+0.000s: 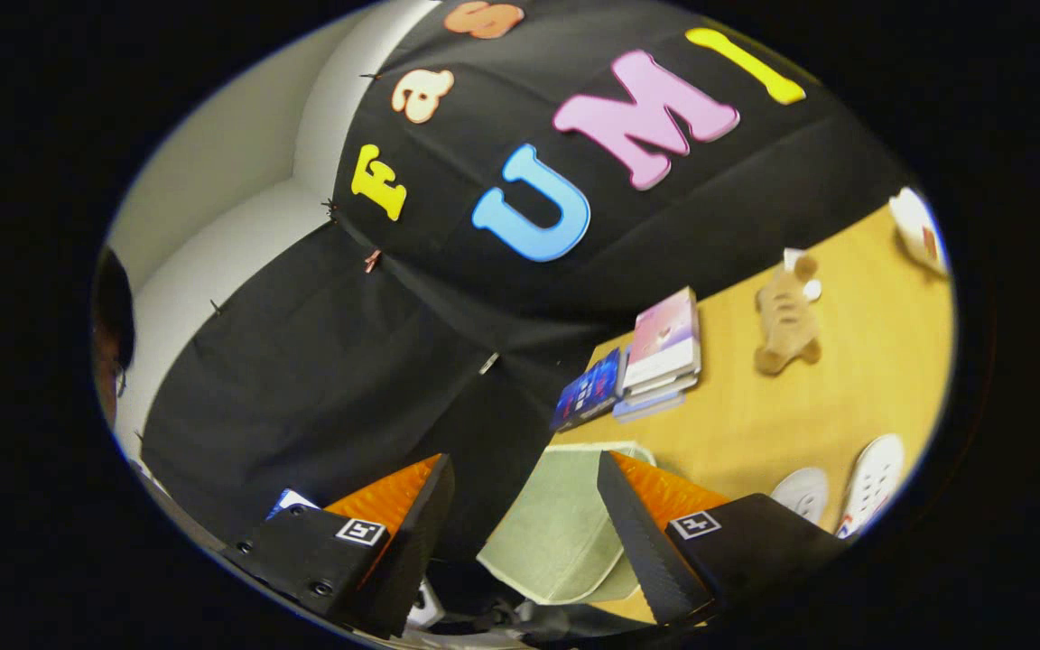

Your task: Open the storage box then place both shoes into the box .Put the left shoe in first, then the right shoe, with the right side of both shoes facing outward in a uniform manner.

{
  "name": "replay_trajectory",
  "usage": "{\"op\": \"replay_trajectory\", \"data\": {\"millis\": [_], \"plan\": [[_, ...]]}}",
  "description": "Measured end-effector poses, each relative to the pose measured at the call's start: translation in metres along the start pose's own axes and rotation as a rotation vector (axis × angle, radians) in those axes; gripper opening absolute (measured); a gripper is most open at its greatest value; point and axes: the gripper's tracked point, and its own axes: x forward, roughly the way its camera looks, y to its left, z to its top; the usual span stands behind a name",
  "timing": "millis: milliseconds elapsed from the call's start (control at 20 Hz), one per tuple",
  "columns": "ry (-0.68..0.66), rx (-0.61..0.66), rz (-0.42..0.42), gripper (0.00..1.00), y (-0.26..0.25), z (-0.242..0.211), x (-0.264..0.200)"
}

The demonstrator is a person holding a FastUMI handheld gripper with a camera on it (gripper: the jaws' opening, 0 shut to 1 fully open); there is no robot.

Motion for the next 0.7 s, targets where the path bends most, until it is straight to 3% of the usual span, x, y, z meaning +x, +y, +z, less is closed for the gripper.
{"op": "replay_trajectory", "data": {"millis": [250,450,700], "plan": [[0.282,0.227,0.097,0.98,-0.053,-0.074,0.024],[0.380,0.390,0.179,0.96,-0.074,-0.109,0.036],[0.471,0.506,0.190,0.96,-0.111,-0.145,0.054]]}}
